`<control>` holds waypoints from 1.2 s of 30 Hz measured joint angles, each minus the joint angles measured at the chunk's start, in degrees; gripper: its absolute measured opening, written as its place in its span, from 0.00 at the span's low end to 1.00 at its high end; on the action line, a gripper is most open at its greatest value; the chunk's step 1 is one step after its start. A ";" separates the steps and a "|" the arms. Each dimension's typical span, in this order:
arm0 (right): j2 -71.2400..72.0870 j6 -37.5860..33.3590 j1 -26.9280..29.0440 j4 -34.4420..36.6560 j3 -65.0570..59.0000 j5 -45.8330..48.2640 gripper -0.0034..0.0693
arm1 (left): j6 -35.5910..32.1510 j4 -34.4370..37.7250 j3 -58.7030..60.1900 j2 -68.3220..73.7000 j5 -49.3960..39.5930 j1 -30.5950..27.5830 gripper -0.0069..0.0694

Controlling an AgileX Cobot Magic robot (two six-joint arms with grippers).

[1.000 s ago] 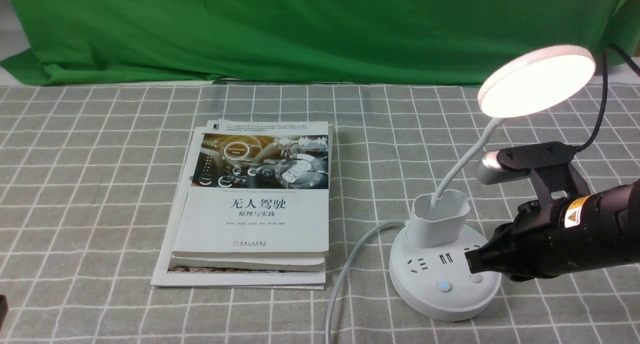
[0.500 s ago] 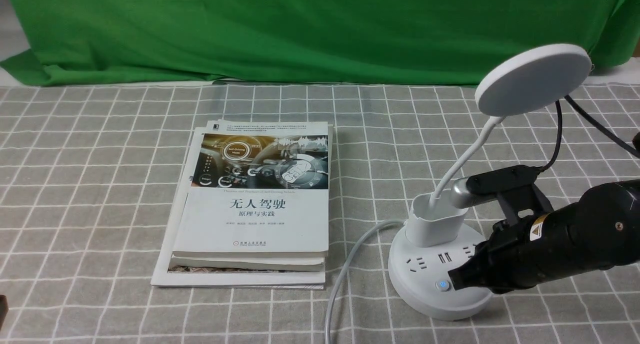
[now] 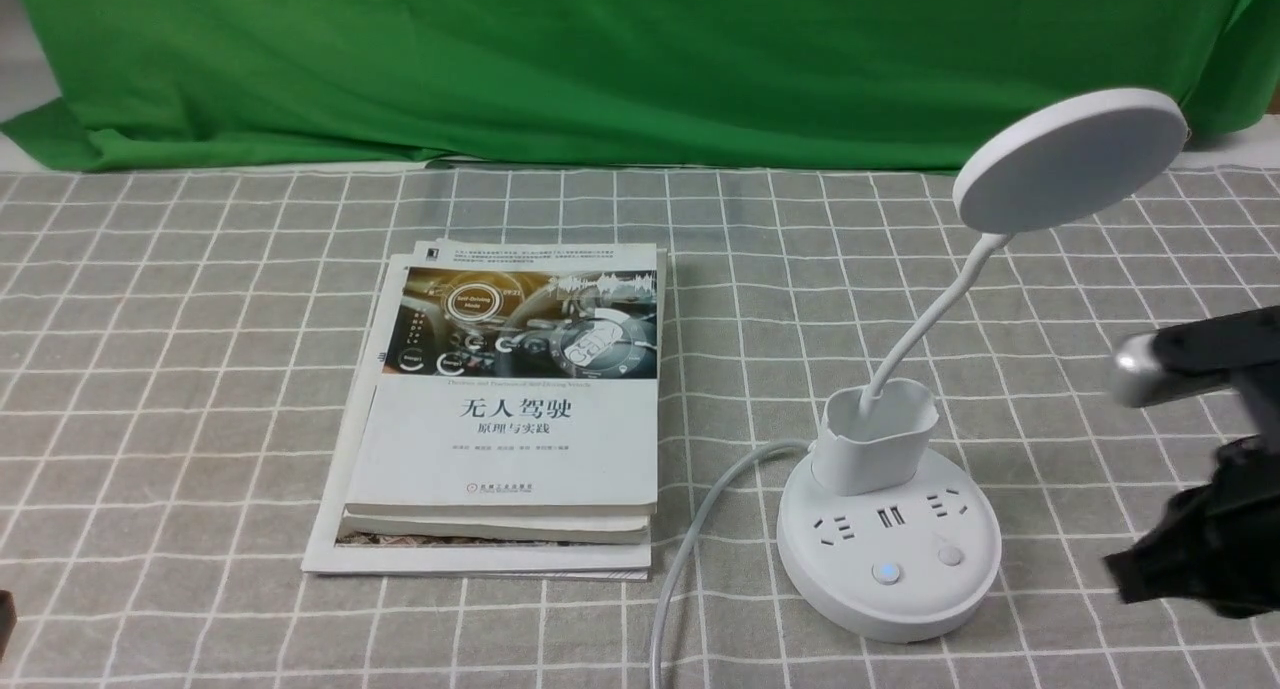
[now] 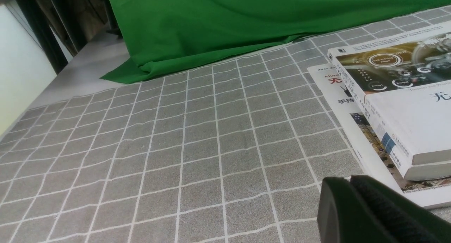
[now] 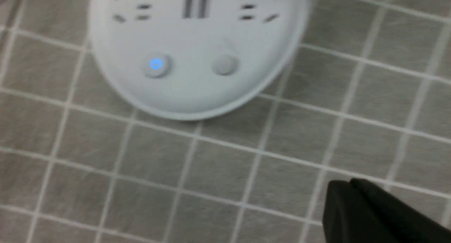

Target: Turn off the desk lamp on the grey coffee tablecloth by hand.

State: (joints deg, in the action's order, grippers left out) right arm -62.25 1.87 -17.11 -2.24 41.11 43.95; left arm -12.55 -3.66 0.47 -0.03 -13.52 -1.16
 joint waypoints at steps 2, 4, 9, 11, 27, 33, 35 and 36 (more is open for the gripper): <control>7.96 -0.57 1.31 -1.25 -1.31 -3.44 0.10 | 0.00 0.00 0.00 0.00 0.00 0.00 0.12; 14.78 -0.91 1.50 -1.15 -2.96 -8.04 0.10 | 0.00 0.00 0.00 0.00 0.00 0.00 0.12; 36.08 0.11 1.50 -0.68 -13.32 -19.30 0.10 | 0.00 0.00 0.00 0.00 0.00 0.00 0.12; 39.36 0.06 1.50 -0.63 -16.69 -20.15 0.10 | 0.00 0.00 0.00 0.00 0.00 0.00 0.12; 58.51 1.95 1.50 -0.25 -23.78 -22.16 0.10 | 0.00 0.00 0.00 0.00 0.00 0.00 0.12; 58.62 1.36 1.64 -0.30 -23.78 -23.41 0.11 | 0.00 0.00 0.00 0.00 0.00 0.00 0.12; 59.09 -1.42 2.98 -0.30 -23.84 -23.96 0.11 | 0.00 0.00 0.00 0.00 0.00 0.00 0.12; 59.63 -3.80 5.33 -0.37 -24.28 -24.34 0.11 | 0.00 0.00 0.00 0.00 0.00 0.00 0.12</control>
State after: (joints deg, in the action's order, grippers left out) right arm -2.62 -1.93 -11.78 -2.61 16.83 19.61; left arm -12.55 -3.66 0.47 -0.03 -13.52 -1.16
